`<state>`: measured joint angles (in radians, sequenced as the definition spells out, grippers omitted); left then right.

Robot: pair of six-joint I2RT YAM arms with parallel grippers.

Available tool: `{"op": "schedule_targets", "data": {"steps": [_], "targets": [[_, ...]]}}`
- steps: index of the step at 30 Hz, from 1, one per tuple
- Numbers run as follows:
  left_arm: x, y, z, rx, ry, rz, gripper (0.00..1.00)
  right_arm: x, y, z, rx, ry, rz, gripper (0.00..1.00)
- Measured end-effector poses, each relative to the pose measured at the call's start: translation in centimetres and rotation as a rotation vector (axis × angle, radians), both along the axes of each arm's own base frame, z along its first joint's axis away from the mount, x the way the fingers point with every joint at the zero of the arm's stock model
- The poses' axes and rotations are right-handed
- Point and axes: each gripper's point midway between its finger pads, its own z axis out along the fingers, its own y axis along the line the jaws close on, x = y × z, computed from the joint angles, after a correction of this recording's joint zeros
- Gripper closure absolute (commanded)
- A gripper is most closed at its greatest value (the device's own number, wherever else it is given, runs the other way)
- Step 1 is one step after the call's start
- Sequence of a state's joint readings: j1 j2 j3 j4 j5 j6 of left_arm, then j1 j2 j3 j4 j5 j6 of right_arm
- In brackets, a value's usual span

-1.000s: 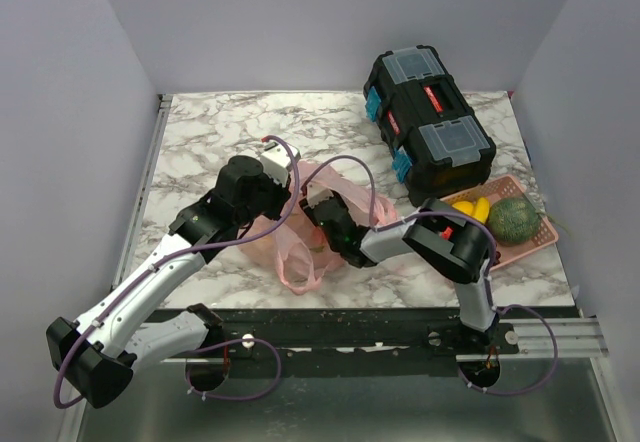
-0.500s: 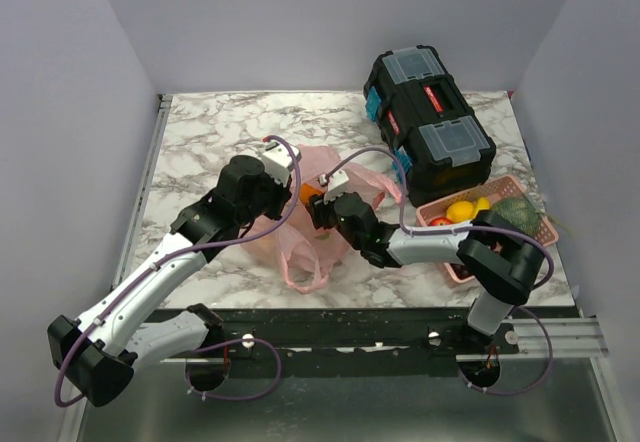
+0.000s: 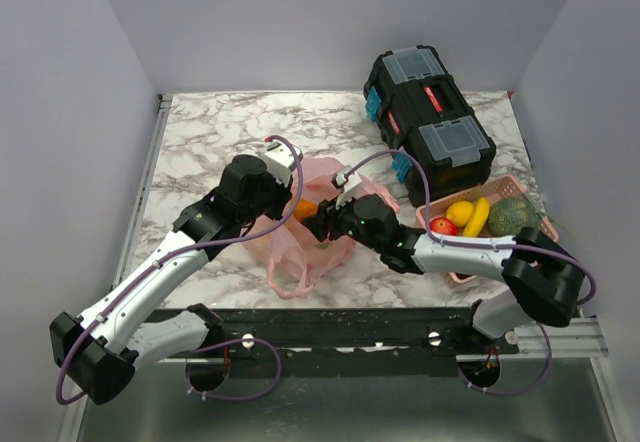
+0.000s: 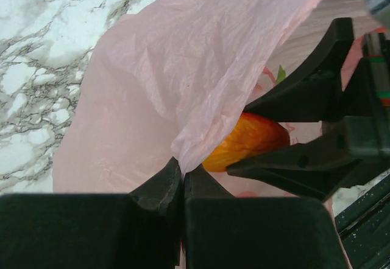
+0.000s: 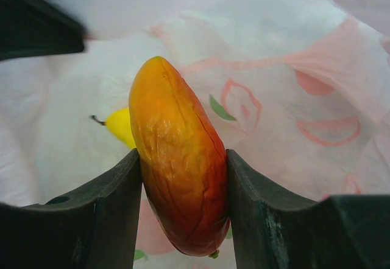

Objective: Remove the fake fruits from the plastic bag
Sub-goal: Take out the fake fruit from the plastic bag.

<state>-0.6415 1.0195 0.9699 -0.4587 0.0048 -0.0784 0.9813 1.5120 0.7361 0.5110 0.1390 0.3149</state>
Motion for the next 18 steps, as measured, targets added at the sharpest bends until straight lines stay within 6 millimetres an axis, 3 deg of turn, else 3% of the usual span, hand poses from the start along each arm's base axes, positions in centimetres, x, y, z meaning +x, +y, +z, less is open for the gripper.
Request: {"op": "schedule_targets", "data": {"steps": [5, 11, 18], "targets": [[0.1, 0.1, 0.0, 0.003, -0.001, 0.004, 1.00, -2.0, 0.0, 2.5, 0.069, 0.015, 0.079, 0.97], [0.2, 0.2, 0.0, 0.008, -0.004, 0.016, 1.00, -4.6, -0.3, 4.0, 0.107, 0.049, 0.181, 0.98], [0.3, 0.3, -0.1, 0.012, -0.004, 0.022, 1.00, -6.1, -2.0, 7.6, 0.158, 0.014, 0.194, 0.99]]}}
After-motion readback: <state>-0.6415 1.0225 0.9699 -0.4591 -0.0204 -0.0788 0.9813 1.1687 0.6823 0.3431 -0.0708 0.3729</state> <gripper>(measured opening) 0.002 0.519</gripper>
